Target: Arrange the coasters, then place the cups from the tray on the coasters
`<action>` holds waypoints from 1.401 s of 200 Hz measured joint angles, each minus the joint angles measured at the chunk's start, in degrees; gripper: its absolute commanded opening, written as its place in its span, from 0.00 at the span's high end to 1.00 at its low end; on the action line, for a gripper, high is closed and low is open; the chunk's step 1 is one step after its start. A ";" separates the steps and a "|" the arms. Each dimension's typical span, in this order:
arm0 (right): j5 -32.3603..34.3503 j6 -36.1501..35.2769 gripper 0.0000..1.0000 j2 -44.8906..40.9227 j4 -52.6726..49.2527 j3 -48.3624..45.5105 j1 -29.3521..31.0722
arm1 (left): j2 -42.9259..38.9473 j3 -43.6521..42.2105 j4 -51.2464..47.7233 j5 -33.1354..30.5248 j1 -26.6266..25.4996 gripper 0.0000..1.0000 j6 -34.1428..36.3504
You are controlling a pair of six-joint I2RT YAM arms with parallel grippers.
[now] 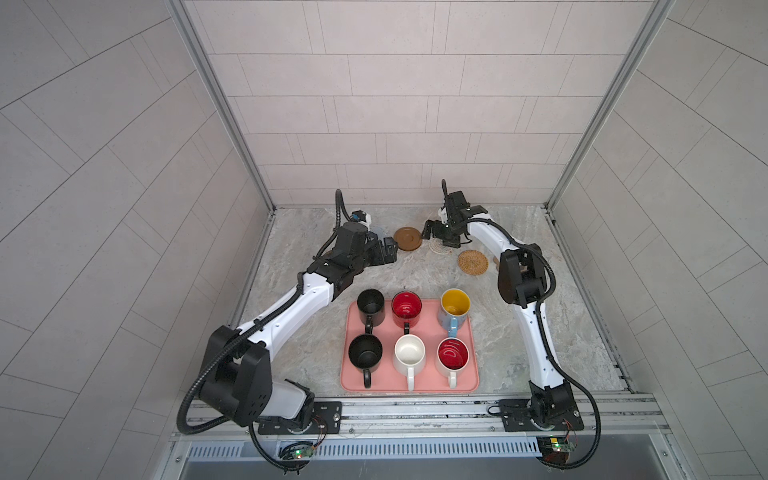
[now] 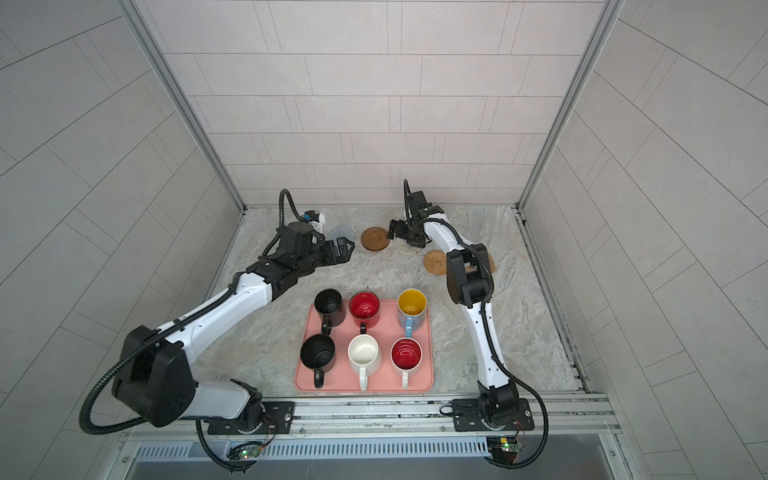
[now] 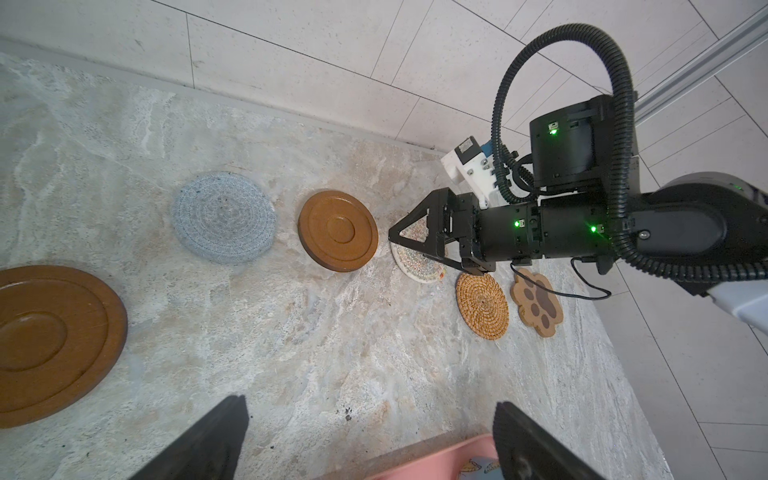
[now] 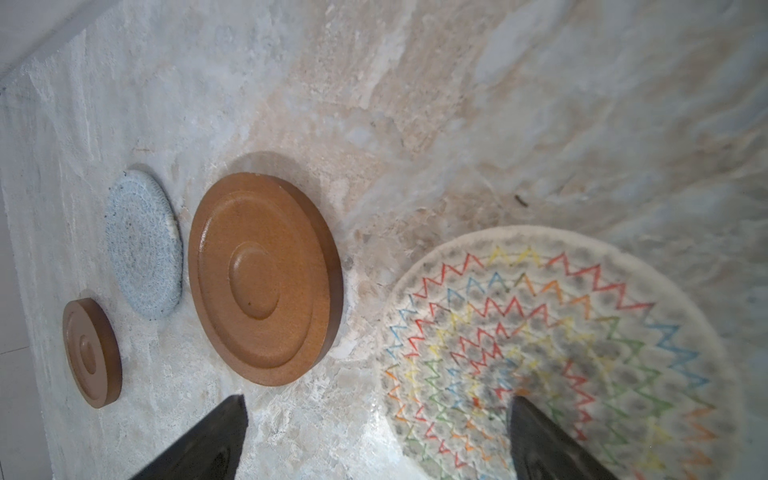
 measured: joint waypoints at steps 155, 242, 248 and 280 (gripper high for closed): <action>-1.16 0.70 0.00 0.52 -1.70 2.19 -0.39 | -1.18 -1.44 0.00 -0.02 0.00 0.00 -0.15; -2.95 0.35 0.00 0.52 -2.89 2.80 -0.39 | -1.79 -2.27 0.15 -0.04 0.00 0.00 -0.76; -2.95 0.17 0.00 0.52 -3.06 2.82 -0.39 | -1.79 -2.27 0.15 -0.02 0.00 0.00 -0.76; -2.75 -1.33 0.00 -0.17 -4.48 2.80 -0.39 | -1.81 -2.27 0.15 -0.13 0.00 0.00 -0.79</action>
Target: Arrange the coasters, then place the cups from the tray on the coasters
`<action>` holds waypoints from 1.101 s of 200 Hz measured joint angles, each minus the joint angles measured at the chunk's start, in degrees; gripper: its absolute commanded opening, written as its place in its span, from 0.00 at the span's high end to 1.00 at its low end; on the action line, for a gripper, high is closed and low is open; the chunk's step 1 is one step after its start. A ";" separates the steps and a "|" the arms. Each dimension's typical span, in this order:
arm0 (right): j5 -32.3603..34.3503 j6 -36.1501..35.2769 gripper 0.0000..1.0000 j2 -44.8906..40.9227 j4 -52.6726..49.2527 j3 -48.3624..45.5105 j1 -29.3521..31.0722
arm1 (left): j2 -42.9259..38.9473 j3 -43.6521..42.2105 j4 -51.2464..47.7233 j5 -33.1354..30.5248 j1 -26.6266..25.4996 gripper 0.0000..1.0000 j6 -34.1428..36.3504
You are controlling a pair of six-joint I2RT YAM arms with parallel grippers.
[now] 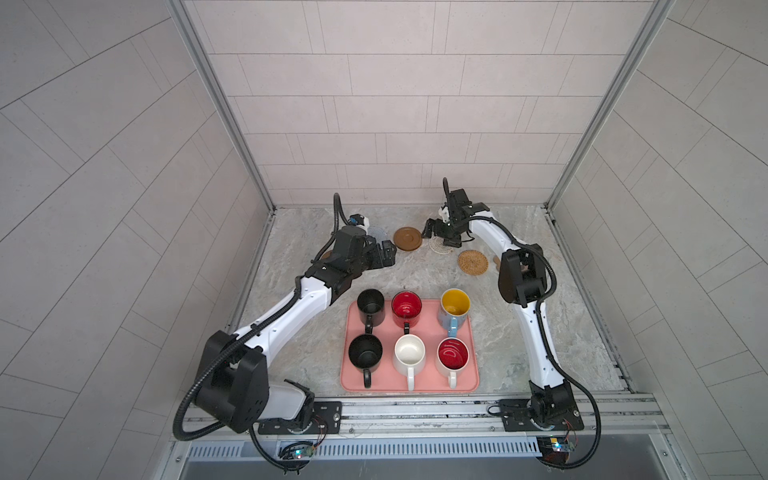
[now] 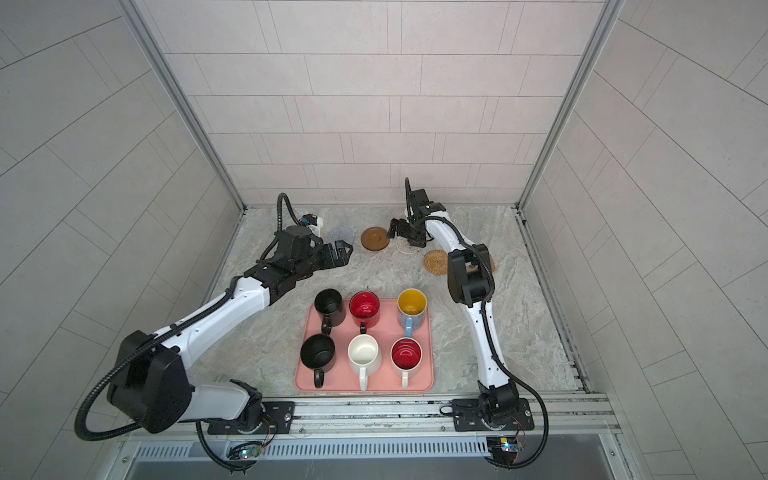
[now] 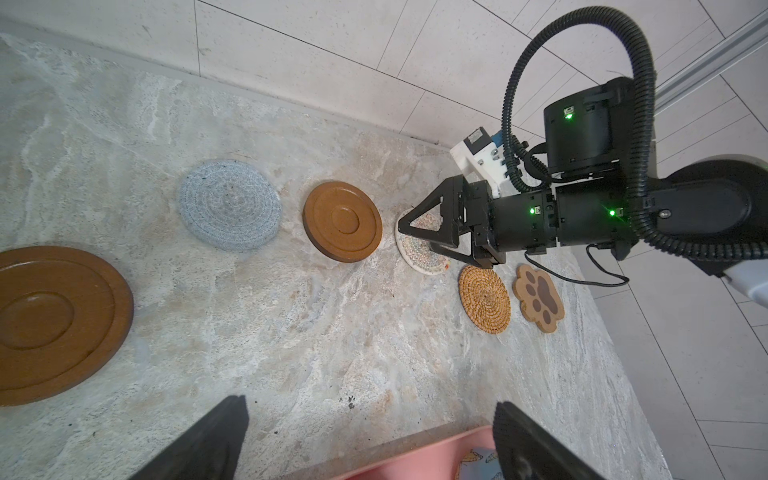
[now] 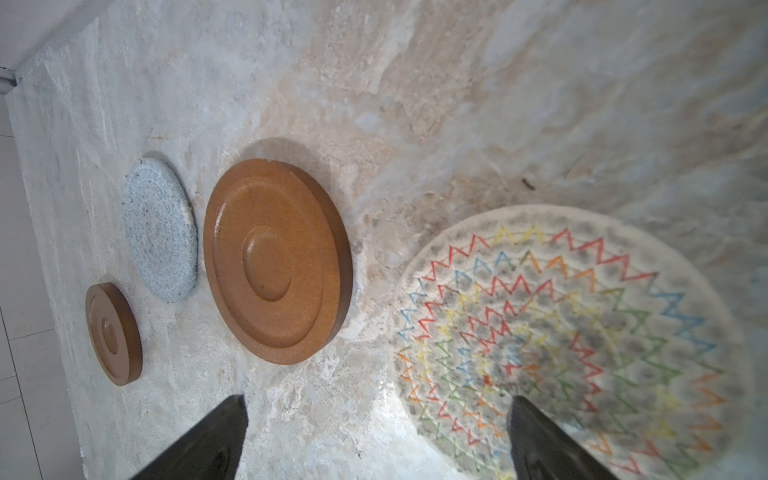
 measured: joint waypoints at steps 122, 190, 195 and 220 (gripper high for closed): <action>4.83 -8.04 0.01 -25.33 -0.48 -24.26 -1.62 | -1.07 -1.22 -0.24 -2.54 0.02 0.00 -0.35; 6.47 -8.61 0.01 -29.53 1.75 -36.15 -2.47 | -1.01 -1.22 -0.17 -2.51 0.02 0.00 -0.66; 6.49 -8.61 0.01 -29.66 1.88 -36.46 -2.47 | -0.98 -1.22 -0.17 -2.51 0.02 0.00 -0.70; 6.49 -8.63 0.00 -30.49 2.51 -37.57 -2.47 | -0.96 -1.22 -0.17 -2.49 0.02 0.00 -0.81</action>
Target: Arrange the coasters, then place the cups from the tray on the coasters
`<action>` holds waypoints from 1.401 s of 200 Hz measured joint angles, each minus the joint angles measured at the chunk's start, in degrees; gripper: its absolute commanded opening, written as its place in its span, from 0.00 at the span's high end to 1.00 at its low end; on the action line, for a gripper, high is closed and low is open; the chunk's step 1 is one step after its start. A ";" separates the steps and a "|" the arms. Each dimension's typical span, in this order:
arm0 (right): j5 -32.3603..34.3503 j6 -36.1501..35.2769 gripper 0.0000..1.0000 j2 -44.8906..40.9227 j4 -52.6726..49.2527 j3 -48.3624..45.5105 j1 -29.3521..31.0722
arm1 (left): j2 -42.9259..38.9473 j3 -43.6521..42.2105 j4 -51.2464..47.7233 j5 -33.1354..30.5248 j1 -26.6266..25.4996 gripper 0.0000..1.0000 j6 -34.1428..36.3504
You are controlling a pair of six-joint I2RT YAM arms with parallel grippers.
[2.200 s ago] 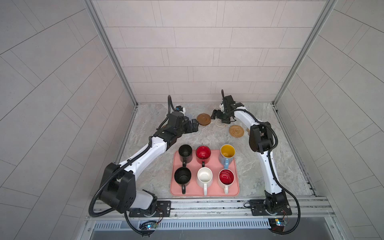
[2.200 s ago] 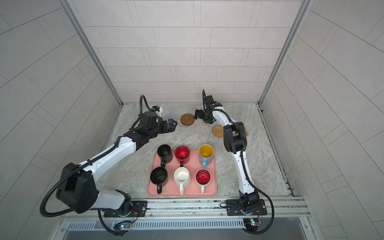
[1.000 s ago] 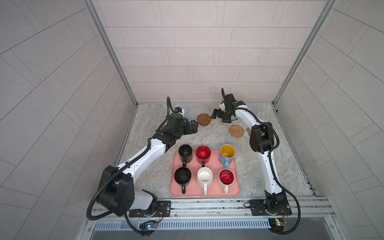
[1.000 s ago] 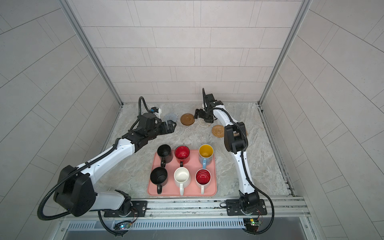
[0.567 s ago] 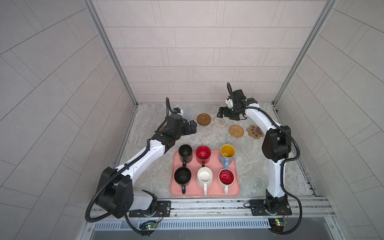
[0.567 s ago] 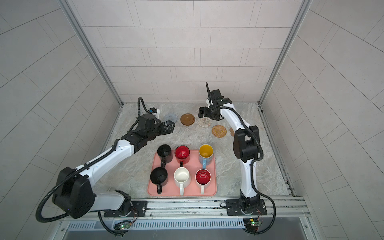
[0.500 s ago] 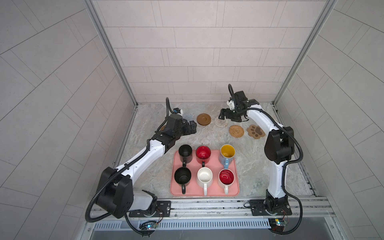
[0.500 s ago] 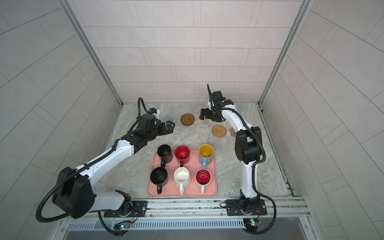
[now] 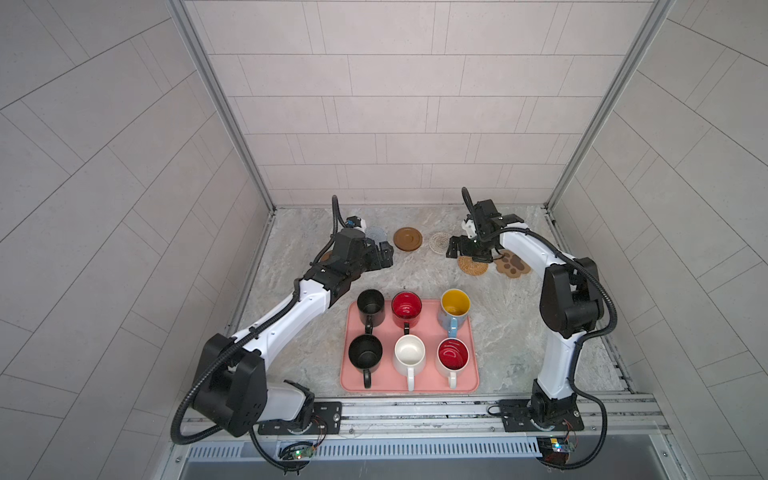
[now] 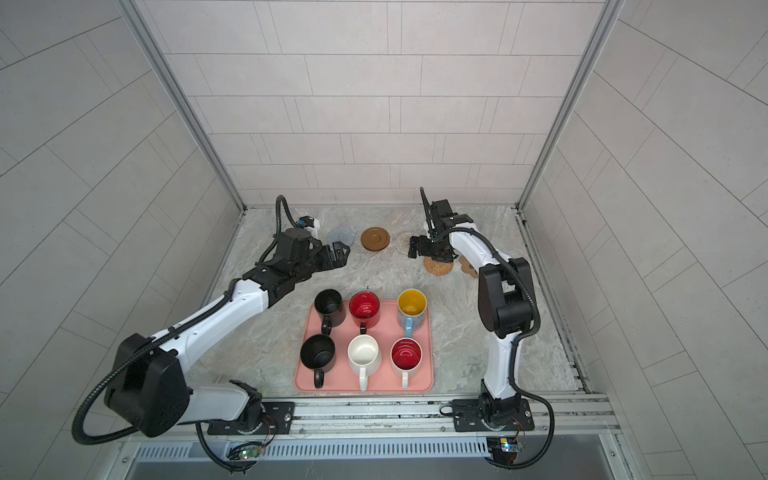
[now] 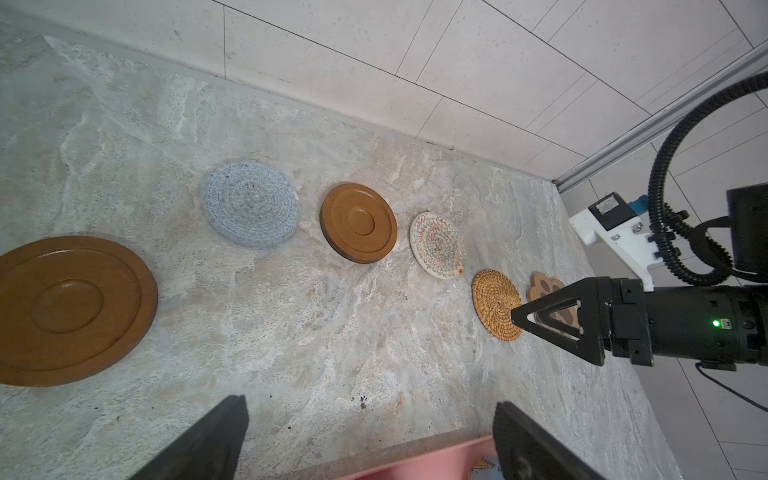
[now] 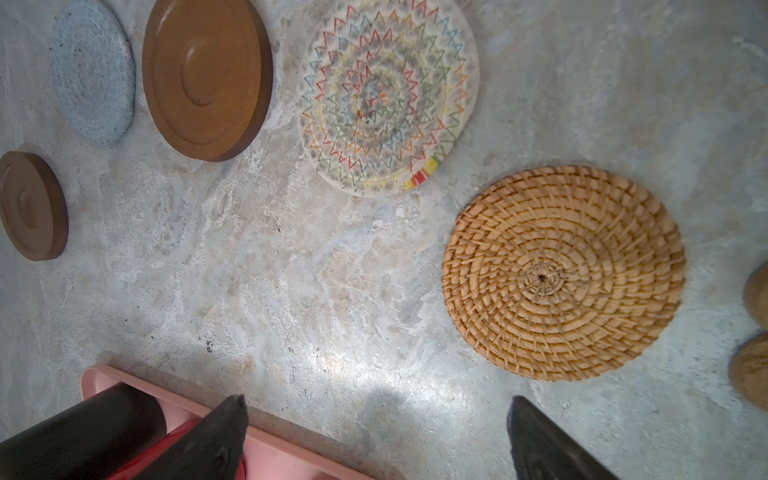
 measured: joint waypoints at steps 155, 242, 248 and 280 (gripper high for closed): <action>-0.17 0.59 0.01 -3.23 1.90 -3.15 0.00 | -1.53 -2.25 0.00 -0.28 0.00 0.00 -0.46; -0.63 0.96 0.01 -3.26 2.10 -3.69 0.00 | -1.95 -2.45 -0.26 -1.05 0.00 0.00 -0.46; -0.70 0.94 0.00 -3.26 2.10 -3.69 0.00 | -1.95 -2.45 -0.26 -1.05 0.00 0.00 -0.46; -0.85 0.94 0.00 -3.37 2.10 -3.69 0.02 | -1.95 -2.45 -0.26 -1.05 0.00 0.00 -0.55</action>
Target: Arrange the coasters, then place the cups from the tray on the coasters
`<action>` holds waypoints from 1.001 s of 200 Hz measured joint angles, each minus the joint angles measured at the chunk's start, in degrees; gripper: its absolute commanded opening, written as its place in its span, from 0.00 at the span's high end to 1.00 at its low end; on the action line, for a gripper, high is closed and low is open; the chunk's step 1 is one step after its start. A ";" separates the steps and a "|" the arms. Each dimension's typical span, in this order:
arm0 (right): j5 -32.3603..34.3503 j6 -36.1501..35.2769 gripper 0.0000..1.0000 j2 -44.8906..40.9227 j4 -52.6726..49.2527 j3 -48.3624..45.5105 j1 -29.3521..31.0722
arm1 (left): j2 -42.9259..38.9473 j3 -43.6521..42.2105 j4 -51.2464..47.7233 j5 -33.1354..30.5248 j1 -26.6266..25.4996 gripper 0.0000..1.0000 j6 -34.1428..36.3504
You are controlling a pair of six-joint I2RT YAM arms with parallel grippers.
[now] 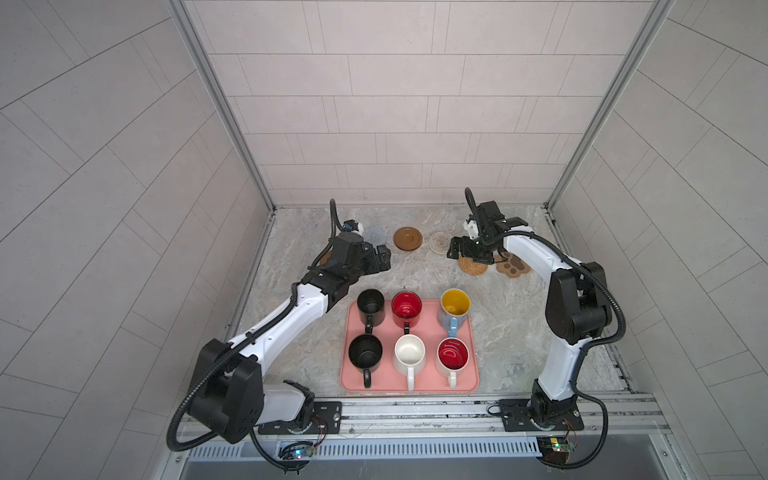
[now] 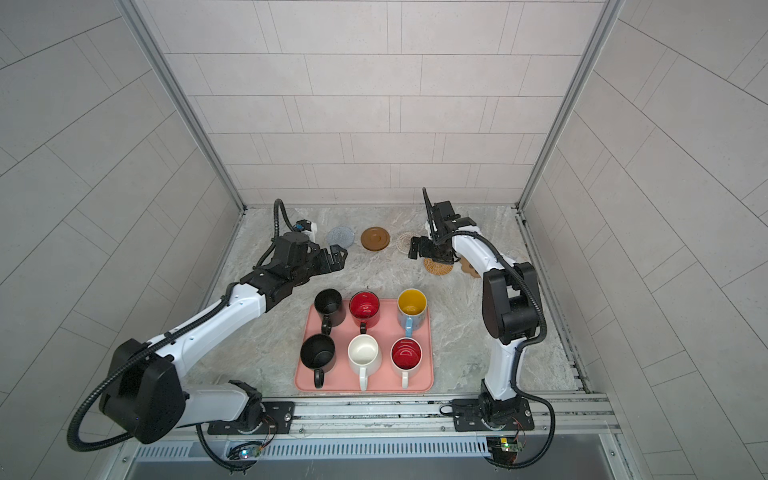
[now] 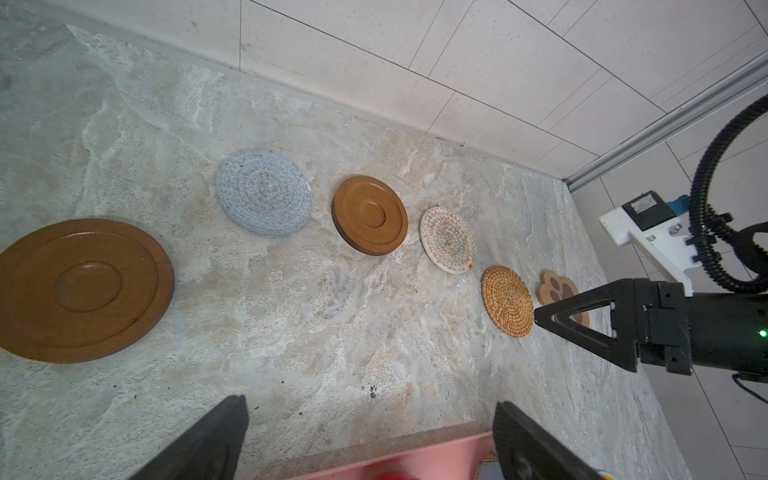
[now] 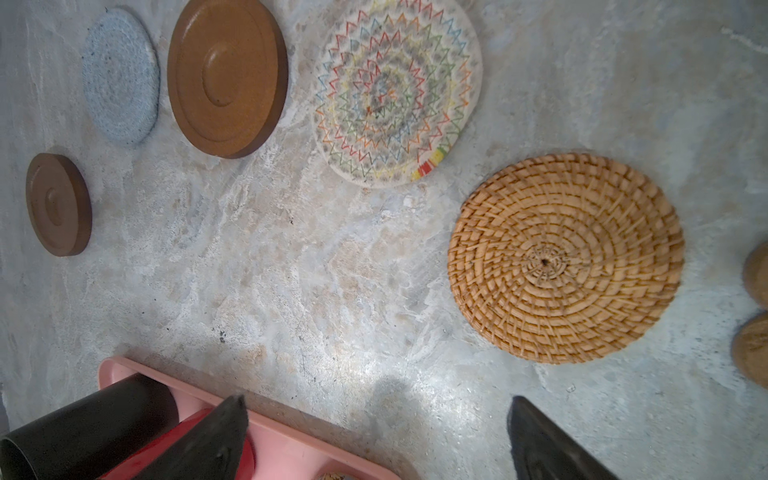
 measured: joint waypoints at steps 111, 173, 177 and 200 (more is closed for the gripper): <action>-0.55 0.00 0.00 -0.17 0.00 0.02 0.00 | 0.13 0.02 -0.02 -0.48 0.00 0.00 -0.33; -0.63 0.00 0.00 -0.17 0.00 0.02 0.00 | 2.32 0.17 -1.73 -0.39 1.75 0.00 -1.86; -0.66 0.00 0.01 -0.17 0.00 0.02 0.00 | 2.43 0.22 -1.92 -0.37 1.97 0.00 -1.92; -0.72 0.00 0.01 -0.46 0.09 -0.17 -0.02 | 3.17 1.25 -3.89 -0.87 4.20 0.00 -2.36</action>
